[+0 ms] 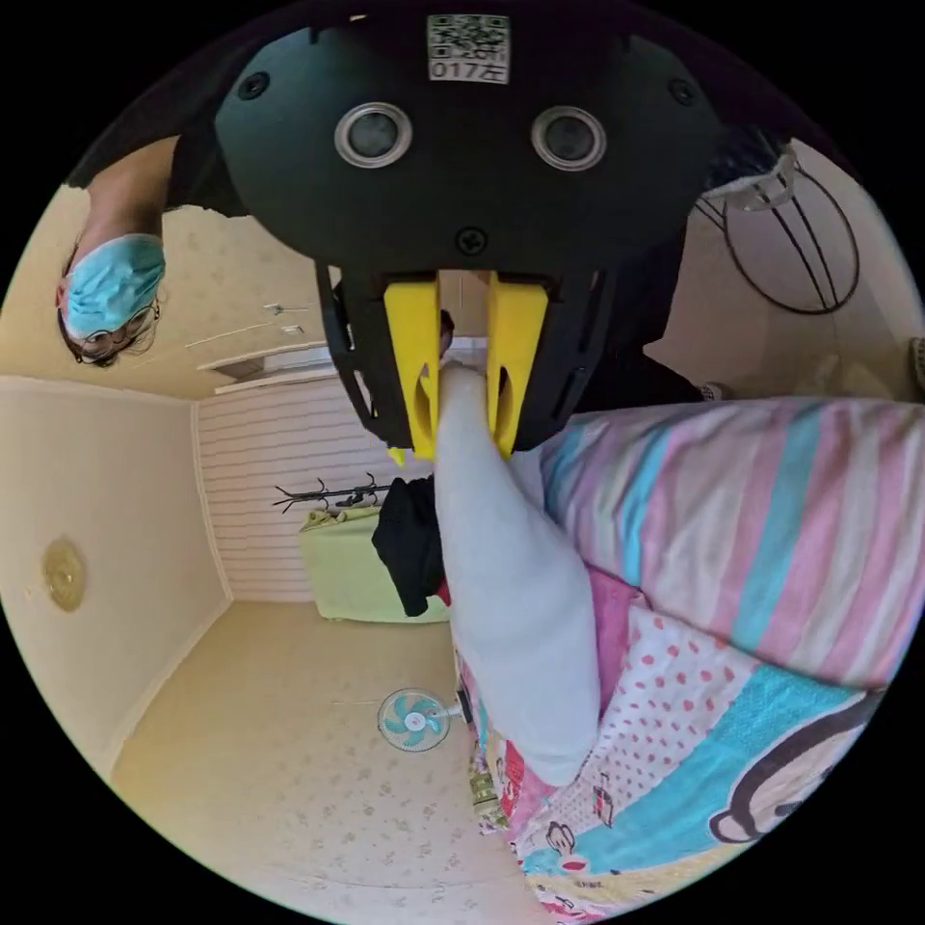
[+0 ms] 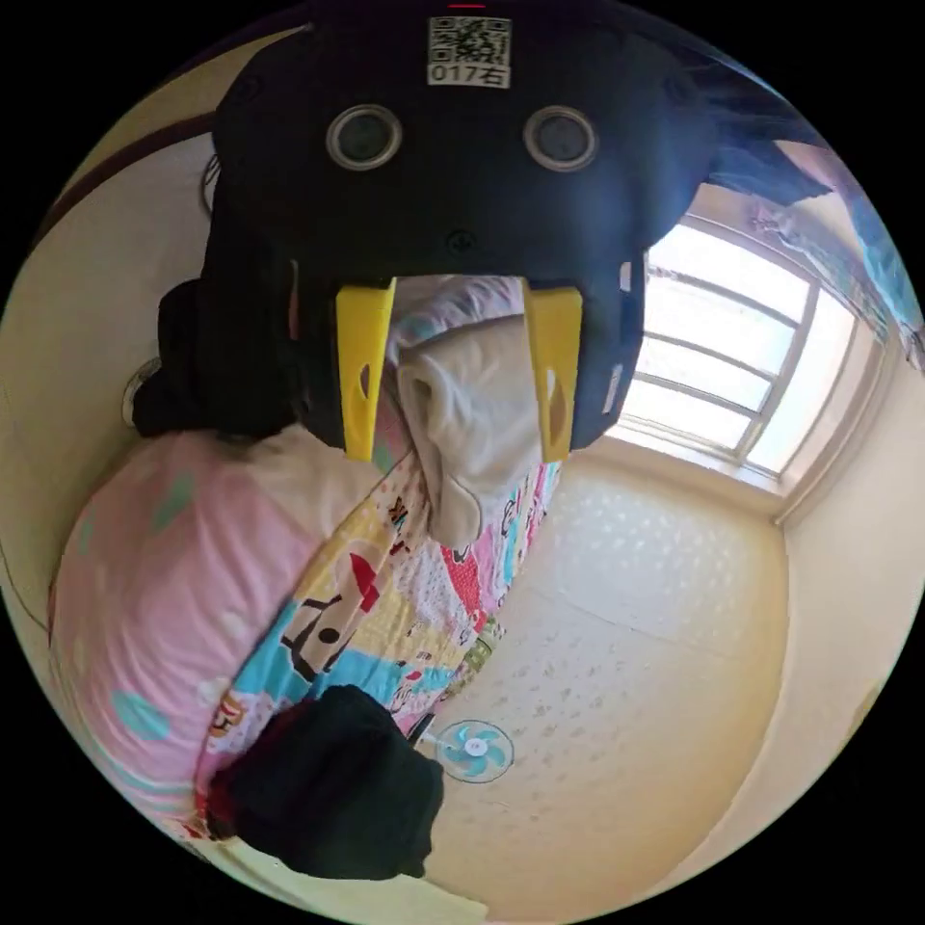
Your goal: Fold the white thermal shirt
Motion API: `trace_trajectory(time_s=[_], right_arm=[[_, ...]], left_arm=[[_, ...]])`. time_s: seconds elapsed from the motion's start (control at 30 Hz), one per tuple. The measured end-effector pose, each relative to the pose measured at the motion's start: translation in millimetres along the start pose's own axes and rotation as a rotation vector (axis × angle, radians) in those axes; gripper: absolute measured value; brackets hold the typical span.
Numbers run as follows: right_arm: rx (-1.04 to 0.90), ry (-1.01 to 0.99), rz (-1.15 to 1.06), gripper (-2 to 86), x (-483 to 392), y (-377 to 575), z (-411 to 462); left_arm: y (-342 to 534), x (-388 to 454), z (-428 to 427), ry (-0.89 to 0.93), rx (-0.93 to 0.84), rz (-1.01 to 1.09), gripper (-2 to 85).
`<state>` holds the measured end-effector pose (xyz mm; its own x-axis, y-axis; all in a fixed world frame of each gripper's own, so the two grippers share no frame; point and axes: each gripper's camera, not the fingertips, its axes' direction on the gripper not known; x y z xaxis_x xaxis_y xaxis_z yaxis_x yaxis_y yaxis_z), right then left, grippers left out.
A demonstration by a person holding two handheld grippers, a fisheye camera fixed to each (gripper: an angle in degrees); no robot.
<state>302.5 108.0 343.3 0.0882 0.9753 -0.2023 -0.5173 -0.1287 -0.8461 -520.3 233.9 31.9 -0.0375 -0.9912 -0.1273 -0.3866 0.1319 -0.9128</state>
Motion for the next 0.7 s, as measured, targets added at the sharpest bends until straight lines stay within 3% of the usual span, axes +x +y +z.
trace_trajectory(time_s=[0.23, 0.43, 0.57, 0.7], right_arm=[[-0.104, -0.612, 0.316, 29.5, 40.3, 10.6, -22.4], [-0.211, -0.664, 0.373, 25.0, 50.8, -50.7, -10.2], [-0.165, -0.701, 0.226, 22.1, 8.8, -90.6, -34.0], [-0.116, -0.871, -0.094, 19.5, -77.3, -191.8, -76.6]], left_arm=[[16.6, 46.4, 35.2, -0.013, -0.072, 0.159, 7.7], [76.4, 53.8, 31.2, -0.088, -0.262, 0.301, 8.1], [84.9, 52.2, -24.8, -0.011, -0.221, 0.436, 3.7], [86.7, 30.2, -84.7, -0.216, -0.043, 0.44, -0.6]])
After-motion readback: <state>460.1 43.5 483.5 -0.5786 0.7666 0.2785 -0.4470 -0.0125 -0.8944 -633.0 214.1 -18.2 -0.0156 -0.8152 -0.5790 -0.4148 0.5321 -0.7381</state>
